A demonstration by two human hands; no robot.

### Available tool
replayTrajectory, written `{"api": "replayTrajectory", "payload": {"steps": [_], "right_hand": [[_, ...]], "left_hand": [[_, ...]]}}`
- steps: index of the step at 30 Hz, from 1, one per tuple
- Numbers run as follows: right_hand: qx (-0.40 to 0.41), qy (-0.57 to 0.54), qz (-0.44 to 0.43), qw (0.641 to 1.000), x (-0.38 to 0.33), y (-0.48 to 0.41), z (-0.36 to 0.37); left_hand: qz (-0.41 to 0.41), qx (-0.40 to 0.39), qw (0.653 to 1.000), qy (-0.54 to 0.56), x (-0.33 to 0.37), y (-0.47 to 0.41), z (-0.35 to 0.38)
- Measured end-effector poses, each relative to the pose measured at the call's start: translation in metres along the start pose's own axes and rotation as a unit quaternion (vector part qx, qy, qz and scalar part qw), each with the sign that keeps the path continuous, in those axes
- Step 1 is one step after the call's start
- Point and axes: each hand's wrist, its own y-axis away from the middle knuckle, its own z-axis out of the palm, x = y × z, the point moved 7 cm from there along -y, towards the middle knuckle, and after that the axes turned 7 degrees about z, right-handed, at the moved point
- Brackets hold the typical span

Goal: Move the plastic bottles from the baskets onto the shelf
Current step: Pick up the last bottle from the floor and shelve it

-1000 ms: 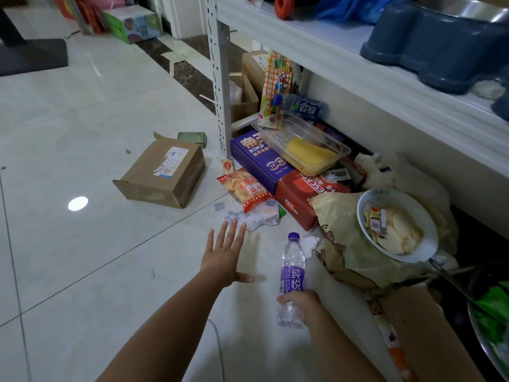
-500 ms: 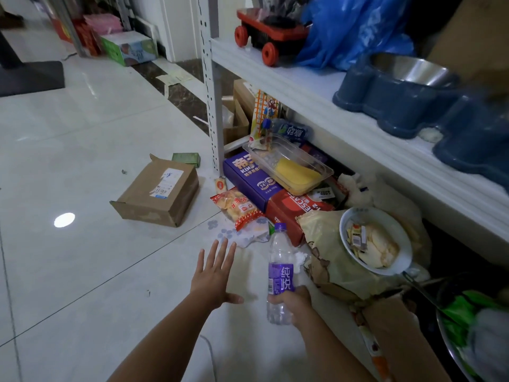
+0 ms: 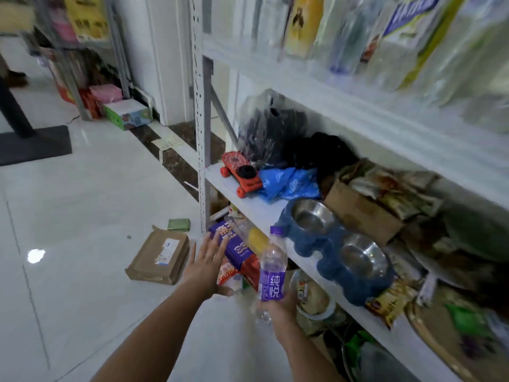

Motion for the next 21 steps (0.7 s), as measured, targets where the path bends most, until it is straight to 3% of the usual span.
{"api": "replayTrajectory", "payload": {"steps": [5,11,21], "right_hand": [[0.014,0.014,-0.034,0.999,-0.120,0.109,-0.032],[0.014,0.025,-0.079,0.997,-0.226,0.224,-0.071],[0.093,-0.050,-0.146,0.984,-0.303,0.372,-0.167]], "left_hand": [[0.016,0.039,0.999,-0.014,0.026,0.040,-0.154],[0.066,0.080,0.994,-0.032,0.063,0.092,-0.290],[0.178,0.135,0.970,-0.093,0.150,0.162,-0.440]]}}
